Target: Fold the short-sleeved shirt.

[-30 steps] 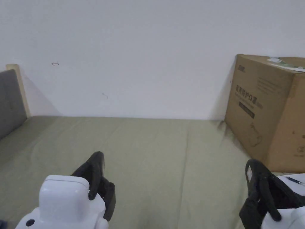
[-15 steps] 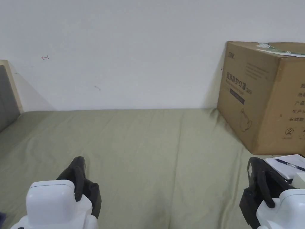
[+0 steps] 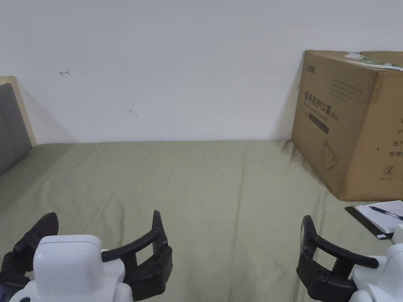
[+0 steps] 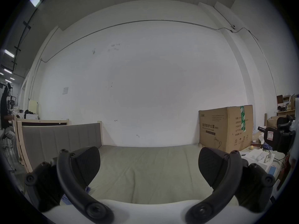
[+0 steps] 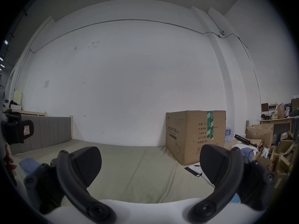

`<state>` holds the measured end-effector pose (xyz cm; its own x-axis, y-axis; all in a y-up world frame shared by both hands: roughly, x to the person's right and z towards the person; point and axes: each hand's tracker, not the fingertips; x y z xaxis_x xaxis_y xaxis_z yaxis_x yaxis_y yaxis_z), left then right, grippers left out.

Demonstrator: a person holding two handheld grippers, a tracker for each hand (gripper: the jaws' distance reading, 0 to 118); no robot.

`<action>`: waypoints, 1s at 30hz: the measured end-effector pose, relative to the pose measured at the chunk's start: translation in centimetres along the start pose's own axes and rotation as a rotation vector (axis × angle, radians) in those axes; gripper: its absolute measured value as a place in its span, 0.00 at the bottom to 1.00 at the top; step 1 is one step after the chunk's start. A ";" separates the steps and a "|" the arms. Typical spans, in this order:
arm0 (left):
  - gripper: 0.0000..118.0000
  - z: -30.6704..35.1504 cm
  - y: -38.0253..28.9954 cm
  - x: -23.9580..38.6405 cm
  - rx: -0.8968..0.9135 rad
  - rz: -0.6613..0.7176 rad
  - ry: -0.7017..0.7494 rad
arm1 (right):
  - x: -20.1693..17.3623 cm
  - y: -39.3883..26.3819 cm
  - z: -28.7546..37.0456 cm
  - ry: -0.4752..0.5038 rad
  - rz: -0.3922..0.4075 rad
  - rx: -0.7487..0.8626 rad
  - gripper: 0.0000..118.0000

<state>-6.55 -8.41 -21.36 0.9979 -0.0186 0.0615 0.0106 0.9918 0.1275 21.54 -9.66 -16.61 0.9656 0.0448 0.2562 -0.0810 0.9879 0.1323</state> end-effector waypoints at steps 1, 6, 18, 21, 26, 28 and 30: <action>1.00 -0.1 0.0 -0.1 -0.004 0.001 -0.002 | -0.1 0.0 -0.1 -0.003 0.005 -0.005 1.00; 1.00 -0.2 -0.1 -0.4 -0.025 0.017 -0.001 | 0.1 0.1 -0.1 -0.002 -0.009 -0.018 1.00; 1.00 -0.7 0.1 -1.3 -0.059 0.025 -0.033 | -0.3 0.0 0.0 0.019 0.008 -0.029 1.00; 1.00 -0.9 0.1 -1.4 -0.065 0.023 -0.038 | -0.5 0.0 -0.2 0.022 0.026 -0.029 1.00; 1.00 -2.0 -0.5 -1.2 -0.149 0.065 -0.006 | -1.0 -0.1 -0.6 0.033 0.045 -0.044 1.00; 1.00 -2.6 -1.0 -1.0 -0.188 0.085 0.011 | -1.1 -0.2 -0.8 0.041 0.050 -0.050 1.00; 1.00 -2.9 -1.4 -1.0 -0.229 0.086 0.042 | -1.2 -0.2 -0.9 0.050 0.051 -0.058 1.00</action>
<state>-7.34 -9.38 -24.52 0.9975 0.0679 0.0208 -0.0654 0.9924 -0.1042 20.57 -9.80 -17.81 0.9718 0.1013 0.2129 -0.1175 0.9910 0.0647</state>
